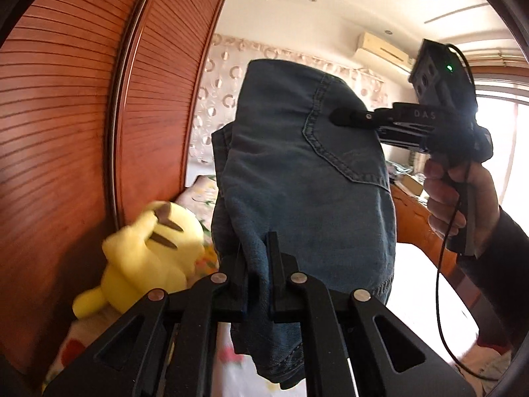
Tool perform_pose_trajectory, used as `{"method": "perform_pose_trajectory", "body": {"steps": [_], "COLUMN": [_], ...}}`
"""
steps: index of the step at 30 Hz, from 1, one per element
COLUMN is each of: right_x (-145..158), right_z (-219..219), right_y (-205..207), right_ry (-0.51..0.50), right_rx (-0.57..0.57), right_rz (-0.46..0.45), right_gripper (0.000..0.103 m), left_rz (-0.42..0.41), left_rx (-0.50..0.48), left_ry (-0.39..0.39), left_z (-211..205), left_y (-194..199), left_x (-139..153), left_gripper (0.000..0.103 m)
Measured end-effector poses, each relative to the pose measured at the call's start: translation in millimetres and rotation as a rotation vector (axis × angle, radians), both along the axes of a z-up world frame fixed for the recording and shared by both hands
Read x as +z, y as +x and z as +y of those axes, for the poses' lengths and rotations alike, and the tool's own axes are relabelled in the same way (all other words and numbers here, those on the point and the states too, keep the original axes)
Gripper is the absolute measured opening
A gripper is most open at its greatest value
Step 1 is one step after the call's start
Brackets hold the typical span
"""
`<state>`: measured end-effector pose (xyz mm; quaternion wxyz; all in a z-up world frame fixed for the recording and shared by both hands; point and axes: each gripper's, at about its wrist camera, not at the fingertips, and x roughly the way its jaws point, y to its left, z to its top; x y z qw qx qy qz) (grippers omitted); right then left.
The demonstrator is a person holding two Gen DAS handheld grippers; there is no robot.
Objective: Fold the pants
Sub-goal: 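Lower the folded jeans onto the sheet beside the yellow plush and open both tools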
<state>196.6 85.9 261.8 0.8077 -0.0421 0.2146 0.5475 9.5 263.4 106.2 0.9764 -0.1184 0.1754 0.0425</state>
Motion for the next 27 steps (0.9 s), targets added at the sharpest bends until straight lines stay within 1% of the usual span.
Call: {"method": "perform_pose_trajectory", "body": {"steps": [3,4,5,6,7,8,9,10,11,12,13,14,15,16,17,18,20,22,23,24,25,27], "right_x": [-10,-18,-31,-48,-67,-89,-113,-135,-154,-169,-176,-180,-182,-185,-188,-189,-182,-174,-172,-176,-181,-197], "right_z": [6,2,-2,-2,-5,-6,-7,-8,-9,-12,-14,-17,-22,-20,-20,-24,-28,-26,-22,-17,-10,6], "right_y": [57,80,103,126,149,172,193,211,226,239,247,252,256,251,257,251,246,234,229,228,229,227], "right_ry": [0.048,0.061,0.063,0.049,0.022,-0.019,-0.061,-0.103,-0.14,-0.152,-0.146,-0.135,-0.126,-0.136,-0.164,-0.185,-0.18,-0.187,-0.193,-0.209,-0.24,-0.334], "right_rx": [-0.014,-0.03,-0.051,-0.075,-0.11,-0.15,-0.181,-0.215,-0.246,-0.271,-0.276,-0.271,-0.267,-0.275,-0.294,-0.32,-0.35,-0.399,-0.407,-0.407,-0.402,-0.428], "right_rz": [0.044,0.074,0.112,0.146,0.177,0.209,0.24,0.263,0.282,0.296,0.301,0.304,0.304,0.295,0.28,0.261,0.208,0.113,0.092,0.097,0.112,0.085], "right_gripper": [0.016,0.016,0.016,0.016,0.016,0.016,0.016,0.017,0.017,0.017,0.018,0.022,0.029,0.035,0.053,0.065,0.065,0.065,0.062,0.051,0.047,0.043], "left_rz": [0.01,0.03,0.053,0.091,0.124,0.189,0.231,0.272,0.312,0.344,0.358,0.357,0.343,0.337,0.337,0.338,0.346,0.352,0.353,0.353,0.351,0.334], "left_rx": [-0.002,-0.013,-0.022,-0.039,-0.054,-0.078,-0.093,-0.094,-0.089,-0.087,-0.083,-0.072,-0.065,-0.064,-0.066,-0.068,-0.065,-0.051,-0.05,-0.049,-0.046,-0.044], "left_ry": [0.023,0.022,0.018,0.015,0.01,0.005,0.005,0.022,0.059,0.065,0.055,0.041,0.029,0.031,0.039,0.044,0.057,0.064,0.057,0.05,0.042,0.028], "left_z": [14,19,22,25,25,23,20,14,8,3,2,2,2,1,1,3,2,-2,-2,0,0,-1], "left_y": [38,60,72,93,110,138,154,170,184,195,199,201,200,199,199,203,205,205,205,204,203,200], "left_x": [9,8,5,-1,-10,-29,-44,-59,-75,-89,-97,-101,-102,-103,-103,-104,-106,-107,-109,-109,-108,-107], "left_gripper": [0.009,0.008,0.008,0.009,0.009,0.008,0.009,0.009,0.009,0.008,0.008,0.008,0.009,0.009,0.009,0.009,0.009,0.009,0.009,0.009,0.009,0.012]}}
